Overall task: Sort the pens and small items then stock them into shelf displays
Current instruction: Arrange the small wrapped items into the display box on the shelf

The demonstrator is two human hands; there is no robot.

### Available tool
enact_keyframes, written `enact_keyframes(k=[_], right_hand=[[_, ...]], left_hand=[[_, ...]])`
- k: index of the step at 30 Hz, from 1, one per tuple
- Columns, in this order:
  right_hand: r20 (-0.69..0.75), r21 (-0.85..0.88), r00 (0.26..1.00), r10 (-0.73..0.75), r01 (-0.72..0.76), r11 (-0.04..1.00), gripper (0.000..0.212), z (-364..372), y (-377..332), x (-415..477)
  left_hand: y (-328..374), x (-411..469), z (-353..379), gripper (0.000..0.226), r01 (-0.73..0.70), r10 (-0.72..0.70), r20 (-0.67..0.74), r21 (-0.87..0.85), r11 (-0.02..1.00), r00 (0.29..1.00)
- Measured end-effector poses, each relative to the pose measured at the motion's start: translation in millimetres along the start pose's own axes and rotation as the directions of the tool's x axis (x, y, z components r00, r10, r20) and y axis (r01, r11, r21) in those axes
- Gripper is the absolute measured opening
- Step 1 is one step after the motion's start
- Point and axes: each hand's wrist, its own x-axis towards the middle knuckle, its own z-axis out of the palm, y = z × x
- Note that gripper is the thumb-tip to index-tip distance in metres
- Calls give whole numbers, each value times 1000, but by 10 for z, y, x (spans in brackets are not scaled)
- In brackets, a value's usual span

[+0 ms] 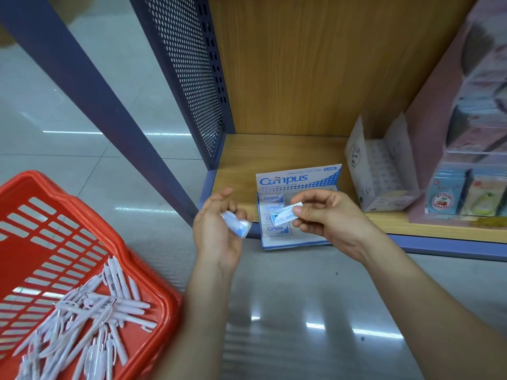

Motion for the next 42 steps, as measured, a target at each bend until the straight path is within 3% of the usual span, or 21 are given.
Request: enact_keyframes(k=[1, 3, 5, 7, 11, 14, 17, 20, 22, 24, 27, 29, 33, 37, 40, 42], right_hand=[[0, 2, 1000, -2, 2, 1000, 15, -8, -11, 1], [-3, 11, 1000, -11, 11, 1000, 18, -5, -30, 4], [-17, 7, 999, -28, 28, 1000, 22, 12, -41, 17], [-46, 37, 998, -49, 51, 998, 28, 32, -33, 34], [-25, 175, 999, -33, 37, 984, 25, 105, 60, 39], [-19, 83, 999, -36, 37, 996, 21, 126, 110, 31], [-12, -25, 1000, -16, 15, 1000, 23, 81, 88, 38], [-14, -225, 994, -111, 105, 969, 23, 69, 67, 37], [0, -359, 981, -196, 183, 915, 22, 110, 64, 29], [23, -383, 975, -222, 214, 899, 26, 137, 85, 27], [46, -241, 988, -147, 154, 958, 35, 82, 96, 58], [22, -159, 997, -72, 74, 985, 32, 22, 91, 88], [-36, -176, 999, 7, -14, 984, 14, -13, 161, 116], [-110, -110, 993, 50, -62, 992, 13, 3, 250, 144], [-166, -208, 984, 63, -97, 973, 11, -29, 280, 192], [-264, -392, 964, 25, -130, 911, 11, -65, 351, 237]], left_hand=[[-9, -21, -3, 22, 4, -4, 3, 172, 985, 1000], [-83, -94, 20, 22, -20, -15, 60, 545, 838, 998], [-180, -158, 43, 34, -86, -23, 146, 699, 710, 989], [-257, -202, 54, 34, -119, -27, 196, 695, 709, 980], [-308, -241, 70, 19, -32, -93, 200, 547, 837, 975], [-341, -248, 53, 15, -7, -150, 211, 600, 800, 966], [-317, -223, 37, 16, -45, -120, 196, 674, 737, 973], [-257, -190, 53, 33, 2, -126, 158, 616, 788, 979], [-249, -183, 64, 31, -26, -107, 173, 631, 776, 979], [-270, -176, 57, 20, -57, -77, 186, 624, 780, 979], [-294, -138, -4, 9, -66, -34, 156, 589, 806, 987], [-307, -109, -47, 15, -84, -7, 145, 606, 791, 989], [-350, -79, -71, 16, -125, 15, 167, 672, 730, 986], [-378, -61, -89, 12, -107, 3, 148, 700, 707, 989], [-404, 11, -190, 8, -105, 89, 62, 761, 641, 994], [-435, 112, -326, 10, -111, 174, 17, 832, 543, 985]])
